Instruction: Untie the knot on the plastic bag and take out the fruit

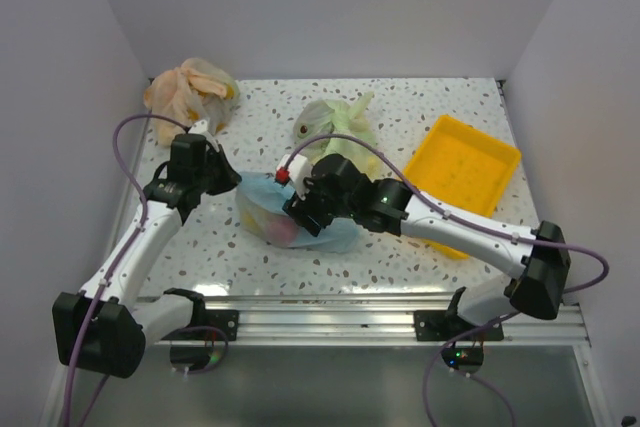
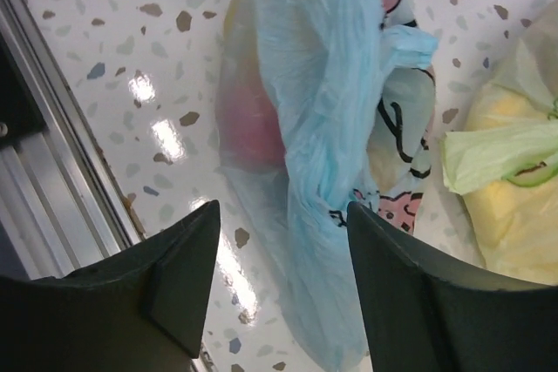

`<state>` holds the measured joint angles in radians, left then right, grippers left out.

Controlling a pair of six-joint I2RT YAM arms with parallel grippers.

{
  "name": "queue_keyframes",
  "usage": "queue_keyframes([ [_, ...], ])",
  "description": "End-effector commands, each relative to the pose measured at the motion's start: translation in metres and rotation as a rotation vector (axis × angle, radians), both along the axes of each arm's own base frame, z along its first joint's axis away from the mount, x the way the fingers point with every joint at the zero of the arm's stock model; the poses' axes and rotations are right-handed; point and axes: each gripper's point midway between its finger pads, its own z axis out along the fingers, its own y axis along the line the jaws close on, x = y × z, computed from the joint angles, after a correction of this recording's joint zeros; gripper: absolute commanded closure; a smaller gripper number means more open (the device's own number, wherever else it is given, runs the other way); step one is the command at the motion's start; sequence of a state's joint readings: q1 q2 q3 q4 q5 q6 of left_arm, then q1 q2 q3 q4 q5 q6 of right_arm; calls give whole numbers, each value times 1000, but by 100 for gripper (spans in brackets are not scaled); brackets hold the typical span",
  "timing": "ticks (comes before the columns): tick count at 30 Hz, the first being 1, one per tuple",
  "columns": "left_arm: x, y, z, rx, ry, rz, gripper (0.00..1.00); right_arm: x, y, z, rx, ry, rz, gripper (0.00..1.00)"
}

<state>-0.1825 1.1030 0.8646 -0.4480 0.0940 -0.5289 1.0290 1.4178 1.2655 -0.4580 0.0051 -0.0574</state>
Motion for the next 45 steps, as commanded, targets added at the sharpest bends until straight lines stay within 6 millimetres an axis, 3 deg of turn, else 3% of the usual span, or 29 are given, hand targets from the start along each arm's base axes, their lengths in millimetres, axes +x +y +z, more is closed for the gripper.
queue_keyframes([
  [1,5,-1,16,1,-33,-23,100,-9,14,-9,-89,-52,104,39],
  [4,5,-1,15,0,-28,-22,100,-4,18,-25,-151,-76,102,48],
  [11,3,1,15,10,-26,-17,100,23,10,-45,-245,-170,0,50],
  [19,-4,8,6,52,2,-14,100,37,-4,-38,-272,-254,-73,51],
  [23,-8,11,3,63,8,-11,100,38,-6,-46,-296,-259,-75,55],
  [30,-9,11,4,65,9,-16,100,43,-7,-55,-307,-270,-101,78],
  [31,-9,11,4,66,8,-17,100,44,-8,-55,-309,-275,-108,85],
  [34,-8,10,3,65,7,-21,100,46,-15,-55,-319,-292,-133,99],
  [40,4,20,5,109,2,30,100,44,-40,-48,-311,-315,-207,100],
  [45,23,31,20,147,-34,96,100,40,-73,-43,-245,-295,-333,100],
])
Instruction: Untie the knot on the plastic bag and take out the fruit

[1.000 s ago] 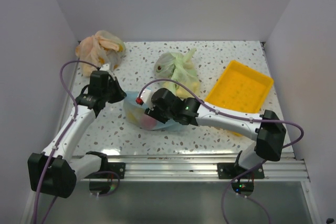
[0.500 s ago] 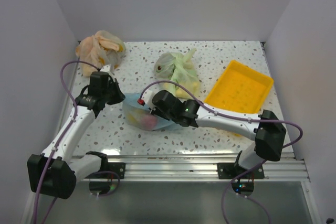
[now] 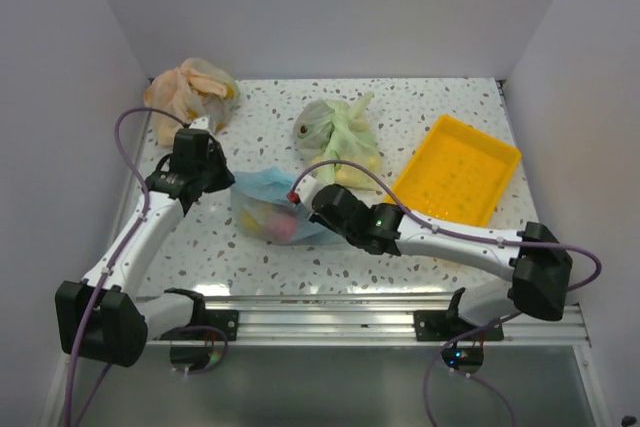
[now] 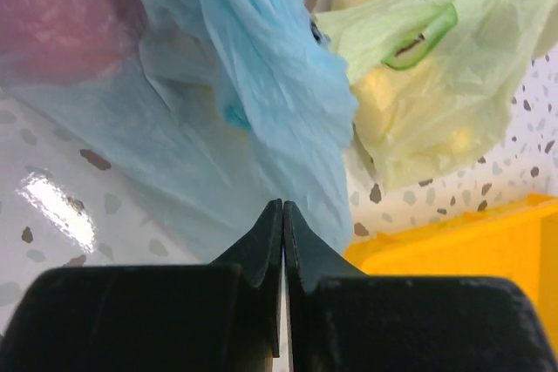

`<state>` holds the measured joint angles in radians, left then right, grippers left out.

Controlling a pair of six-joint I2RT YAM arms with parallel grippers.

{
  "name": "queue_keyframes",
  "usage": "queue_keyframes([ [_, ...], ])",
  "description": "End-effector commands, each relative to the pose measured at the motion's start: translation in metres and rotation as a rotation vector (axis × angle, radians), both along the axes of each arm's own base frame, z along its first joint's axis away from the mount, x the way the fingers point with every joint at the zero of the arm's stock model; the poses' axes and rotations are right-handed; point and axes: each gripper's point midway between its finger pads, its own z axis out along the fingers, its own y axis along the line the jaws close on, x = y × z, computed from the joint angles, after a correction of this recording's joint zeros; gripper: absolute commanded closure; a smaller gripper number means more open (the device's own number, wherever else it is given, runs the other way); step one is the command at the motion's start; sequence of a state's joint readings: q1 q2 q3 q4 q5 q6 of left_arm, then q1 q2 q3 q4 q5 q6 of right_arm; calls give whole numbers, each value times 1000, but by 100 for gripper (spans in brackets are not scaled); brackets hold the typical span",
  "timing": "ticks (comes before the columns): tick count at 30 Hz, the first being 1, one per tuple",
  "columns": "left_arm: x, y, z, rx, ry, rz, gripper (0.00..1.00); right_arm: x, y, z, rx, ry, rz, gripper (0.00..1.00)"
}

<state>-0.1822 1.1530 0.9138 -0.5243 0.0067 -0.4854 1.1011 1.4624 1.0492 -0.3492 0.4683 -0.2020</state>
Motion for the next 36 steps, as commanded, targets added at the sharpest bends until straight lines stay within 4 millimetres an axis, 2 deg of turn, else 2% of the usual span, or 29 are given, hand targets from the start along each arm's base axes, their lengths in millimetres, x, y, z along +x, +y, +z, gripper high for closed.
queue_keyframes([
  [1,26,17,31,58,-102,70,100,7,-22,27,134,-57,-140,100],
  [2,30,19,31,59,-98,76,100,5,-29,19,130,-45,-157,100],
  [4,33,12,30,37,-88,46,100,-1,-30,15,157,-16,-160,100],
  [7,37,5,35,11,-123,11,100,-10,-18,19,178,29,-76,100],
  [9,32,0,34,1,-121,-29,100,-11,-5,33,198,23,-7,88],
  [10,30,0,31,6,-108,-34,100,-10,-1,37,196,18,19,78],
  [11,28,1,31,15,-106,-39,100,-6,10,50,209,7,41,72],
  [14,24,1,28,17,-102,-43,100,0,36,59,172,12,134,49],
  [17,21,-1,25,5,-94,-48,100,10,57,57,130,6,180,41],
  [19,19,-3,25,-10,-92,-55,100,14,66,53,108,3,203,41],
  [20,19,-4,26,-14,-92,-57,100,15,73,58,116,7,217,41],
  [21,19,-5,26,-18,-92,-58,100,17,78,48,94,21,225,42],
  [26,16,-4,27,-19,-96,-56,100,22,91,38,76,34,235,50],
  [32,15,-3,24,-15,-89,-53,100,34,76,15,-5,-4,161,61],
  [36,11,0,20,0,-74,-45,100,45,61,14,-45,-70,101,74],
])
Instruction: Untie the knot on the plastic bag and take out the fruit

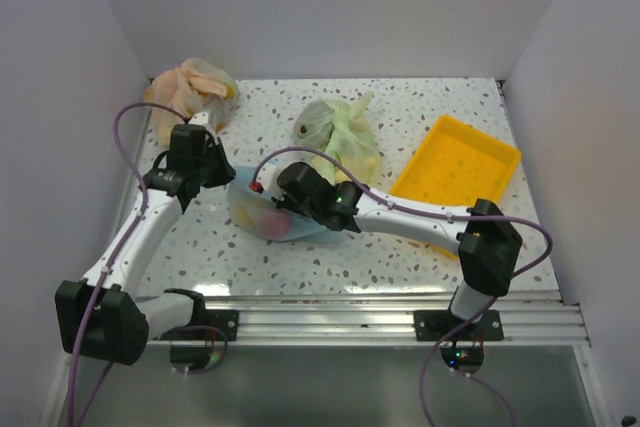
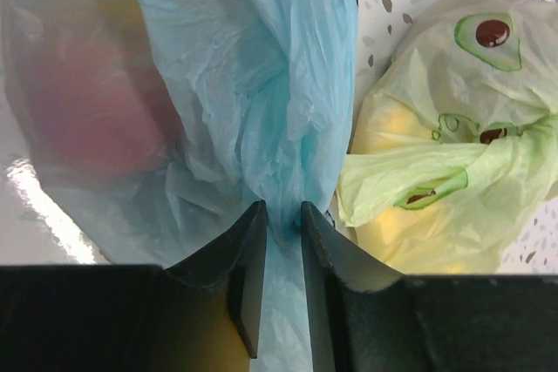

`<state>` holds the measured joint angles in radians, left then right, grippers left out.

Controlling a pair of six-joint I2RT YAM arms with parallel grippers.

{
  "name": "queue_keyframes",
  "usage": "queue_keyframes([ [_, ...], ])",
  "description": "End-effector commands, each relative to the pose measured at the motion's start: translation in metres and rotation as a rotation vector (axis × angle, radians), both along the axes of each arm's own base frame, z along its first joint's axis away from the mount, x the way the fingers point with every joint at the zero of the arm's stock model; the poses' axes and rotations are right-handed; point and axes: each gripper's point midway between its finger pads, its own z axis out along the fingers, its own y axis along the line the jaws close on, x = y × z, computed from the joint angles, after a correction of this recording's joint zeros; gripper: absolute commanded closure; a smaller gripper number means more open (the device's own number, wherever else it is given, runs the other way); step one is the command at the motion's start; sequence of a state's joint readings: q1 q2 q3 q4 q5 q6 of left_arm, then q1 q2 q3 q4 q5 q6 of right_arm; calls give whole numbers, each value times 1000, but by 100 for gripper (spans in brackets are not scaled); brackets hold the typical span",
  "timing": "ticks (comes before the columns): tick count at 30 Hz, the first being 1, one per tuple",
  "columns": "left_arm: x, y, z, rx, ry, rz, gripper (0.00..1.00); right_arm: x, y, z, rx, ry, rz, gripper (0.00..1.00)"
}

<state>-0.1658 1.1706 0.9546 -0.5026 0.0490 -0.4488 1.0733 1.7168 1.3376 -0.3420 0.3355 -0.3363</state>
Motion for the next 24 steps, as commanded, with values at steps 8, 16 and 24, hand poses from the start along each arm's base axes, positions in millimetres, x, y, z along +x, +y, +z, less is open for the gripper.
queue_keyframes([
  [8,-8,3,3,12,-24,-15,100,11,-15,-1,-27,-83,-57,48],
  [16,-8,8,1,32,-20,0,100,10,-22,4,-11,-96,-78,96],
  [24,-2,23,-3,71,-20,85,100,5,-70,15,75,-82,-238,100],
])
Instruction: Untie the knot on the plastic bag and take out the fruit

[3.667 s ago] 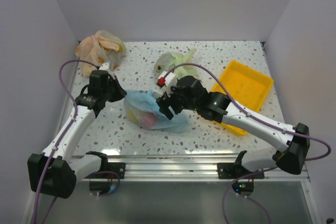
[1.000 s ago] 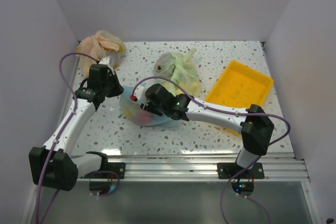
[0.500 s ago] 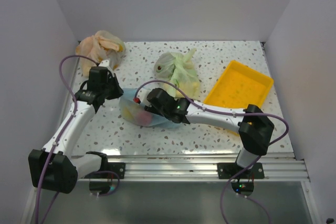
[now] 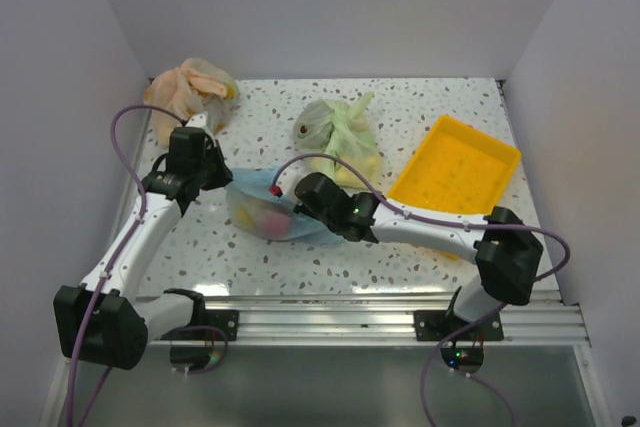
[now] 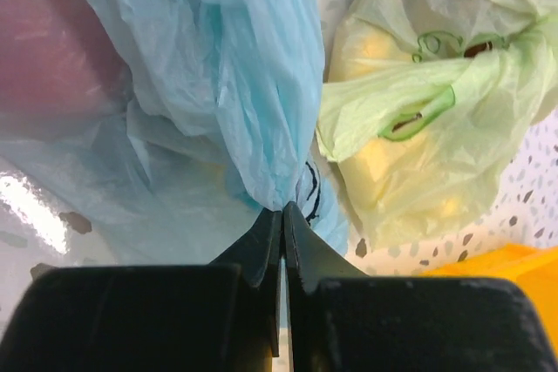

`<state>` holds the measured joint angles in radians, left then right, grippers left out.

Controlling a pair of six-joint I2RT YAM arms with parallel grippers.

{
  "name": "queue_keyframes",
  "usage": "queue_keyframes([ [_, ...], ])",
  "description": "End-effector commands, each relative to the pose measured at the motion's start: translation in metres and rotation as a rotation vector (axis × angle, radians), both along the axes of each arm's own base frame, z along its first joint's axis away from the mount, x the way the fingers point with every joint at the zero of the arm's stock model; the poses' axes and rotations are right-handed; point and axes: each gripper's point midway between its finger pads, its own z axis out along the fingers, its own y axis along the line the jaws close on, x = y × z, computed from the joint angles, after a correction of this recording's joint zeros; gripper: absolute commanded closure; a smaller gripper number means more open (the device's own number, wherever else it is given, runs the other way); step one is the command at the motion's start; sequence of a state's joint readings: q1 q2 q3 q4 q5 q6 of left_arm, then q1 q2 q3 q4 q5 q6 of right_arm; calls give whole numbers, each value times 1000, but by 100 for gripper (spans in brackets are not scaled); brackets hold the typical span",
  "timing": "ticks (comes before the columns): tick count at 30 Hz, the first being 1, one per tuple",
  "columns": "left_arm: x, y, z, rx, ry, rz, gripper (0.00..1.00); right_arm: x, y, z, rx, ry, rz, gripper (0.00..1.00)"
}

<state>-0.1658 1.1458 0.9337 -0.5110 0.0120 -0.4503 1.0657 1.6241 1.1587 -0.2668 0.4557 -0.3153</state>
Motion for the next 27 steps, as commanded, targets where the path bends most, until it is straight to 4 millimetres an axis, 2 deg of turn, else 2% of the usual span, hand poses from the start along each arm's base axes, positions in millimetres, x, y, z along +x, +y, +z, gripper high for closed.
queue_keyframes([
  [1,4,16,-2,46,-17,63,100,3,-32,31,143,-23,-147,100],
  [3,7,18,-3,30,-21,84,100,-4,-47,31,237,19,-216,100],
  [4,7,19,-8,20,-12,98,100,-11,-54,21,252,54,-230,100],
  [6,11,19,-13,2,-17,115,100,-16,-66,28,367,81,-310,100],
  [7,13,20,-15,-18,-16,136,100,-22,-76,17,372,103,-341,100],
  [8,15,21,-17,-32,-16,147,100,-23,-82,16,438,127,-396,100],
  [9,20,20,-16,-51,-35,154,100,-27,-87,24,500,134,-410,100],
  [10,21,20,-21,-73,-23,156,100,-32,-93,16,525,156,-428,100],
  [12,32,14,-20,-121,-41,150,100,-41,-86,27,649,203,-400,100],
  [13,35,8,-19,-155,-41,129,100,-47,-85,24,666,226,-385,100],
  [15,48,1,-12,-187,-65,109,100,-55,-74,33,748,268,-343,100],
  [16,50,-5,-10,-209,-64,81,99,-57,-72,42,791,266,-322,100],
  [17,53,-8,-5,-221,-71,67,94,-57,-69,46,822,262,-304,100],
  [18,56,-11,4,-232,-91,50,82,-61,-65,49,836,278,-274,100],
  [19,54,-15,9,-245,-99,29,73,-61,-63,52,841,277,-266,100],
  [20,53,-16,15,-251,-113,21,51,-60,-62,52,832,276,-261,100],
  [22,45,-18,34,-254,-158,2,27,-59,-59,57,830,276,-247,100],
  [23,40,-18,39,-247,-170,1,10,-59,-57,59,831,272,-238,100],
  [25,24,-19,54,-220,-192,10,1,-58,-54,64,840,269,-221,100],
  [27,7,-26,64,-213,-199,2,0,-56,-51,66,841,262,-216,100],
])
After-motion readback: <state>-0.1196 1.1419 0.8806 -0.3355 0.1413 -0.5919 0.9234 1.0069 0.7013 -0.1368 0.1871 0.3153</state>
